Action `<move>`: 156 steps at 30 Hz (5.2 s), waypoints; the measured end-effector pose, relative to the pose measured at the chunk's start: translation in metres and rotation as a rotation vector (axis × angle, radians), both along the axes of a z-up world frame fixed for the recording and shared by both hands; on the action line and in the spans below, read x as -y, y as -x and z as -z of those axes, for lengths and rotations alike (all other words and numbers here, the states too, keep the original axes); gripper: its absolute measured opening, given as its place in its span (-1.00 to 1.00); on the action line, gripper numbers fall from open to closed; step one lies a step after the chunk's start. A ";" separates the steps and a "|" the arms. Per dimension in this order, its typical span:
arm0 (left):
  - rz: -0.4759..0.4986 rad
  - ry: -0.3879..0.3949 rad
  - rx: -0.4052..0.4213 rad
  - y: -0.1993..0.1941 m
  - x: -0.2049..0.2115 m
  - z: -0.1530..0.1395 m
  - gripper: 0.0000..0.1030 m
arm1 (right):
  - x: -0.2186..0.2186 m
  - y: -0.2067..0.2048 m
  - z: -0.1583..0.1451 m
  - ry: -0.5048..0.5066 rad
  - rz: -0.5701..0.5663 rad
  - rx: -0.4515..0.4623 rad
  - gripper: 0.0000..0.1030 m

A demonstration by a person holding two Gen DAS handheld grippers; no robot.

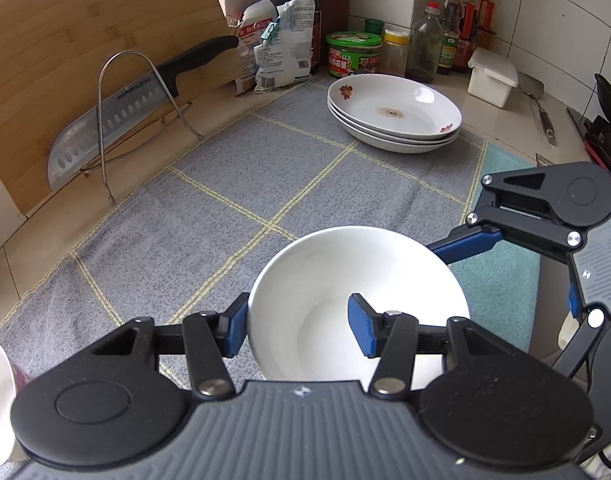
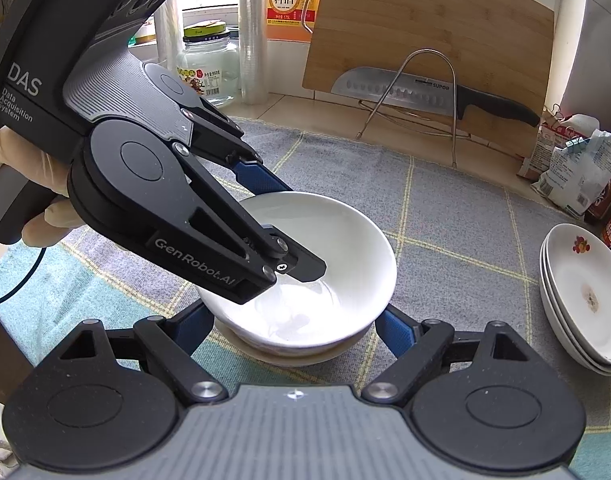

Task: Organize plates and bowls
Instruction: 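Lower the bowl into the other bowl and open the left gripper, then move the left gripper toward the flower-print bowl by the glass jar, then grasp the flower-print bowl rim with the right gripper while the left gripper steadies it, then carry the flower-print bowl with the right gripper over the nested white bowls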

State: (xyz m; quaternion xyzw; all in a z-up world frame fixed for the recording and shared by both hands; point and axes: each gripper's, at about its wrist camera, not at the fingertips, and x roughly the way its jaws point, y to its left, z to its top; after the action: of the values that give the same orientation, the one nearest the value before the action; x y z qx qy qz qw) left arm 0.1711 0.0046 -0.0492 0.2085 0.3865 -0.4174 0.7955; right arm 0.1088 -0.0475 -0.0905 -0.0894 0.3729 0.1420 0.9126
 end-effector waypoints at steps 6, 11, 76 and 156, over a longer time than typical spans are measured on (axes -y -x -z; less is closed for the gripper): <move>-0.010 0.037 0.028 0.001 -0.005 -0.005 0.58 | 0.002 0.004 -0.003 -0.025 -0.016 0.030 0.97; -0.063 0.062 0.054 0.000 -0.016 -0.012 0.65 | 0.002 0.010 -0.010 -0.030 -0.024 0.067 0.98; -0.783 0.091 0.229 -0.023 -0.186 0.046 0.98 | -0.111 -0.115 -0.053 0.094 -0.338 0.049 1.00; -0.643 0.155 0.256 -0.005 -0.168 0.006 0.85 | -0.160 -0.210 -0.034 -0.141 -0.444 -0.232 0.67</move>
State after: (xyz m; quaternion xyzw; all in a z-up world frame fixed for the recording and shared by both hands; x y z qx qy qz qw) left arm 0.1756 0.1722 -0.0553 0.0661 0.2967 -0.1442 0.9417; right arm 0.3189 0.1127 -0.0565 -0.0886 0.4355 0.3739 0.8141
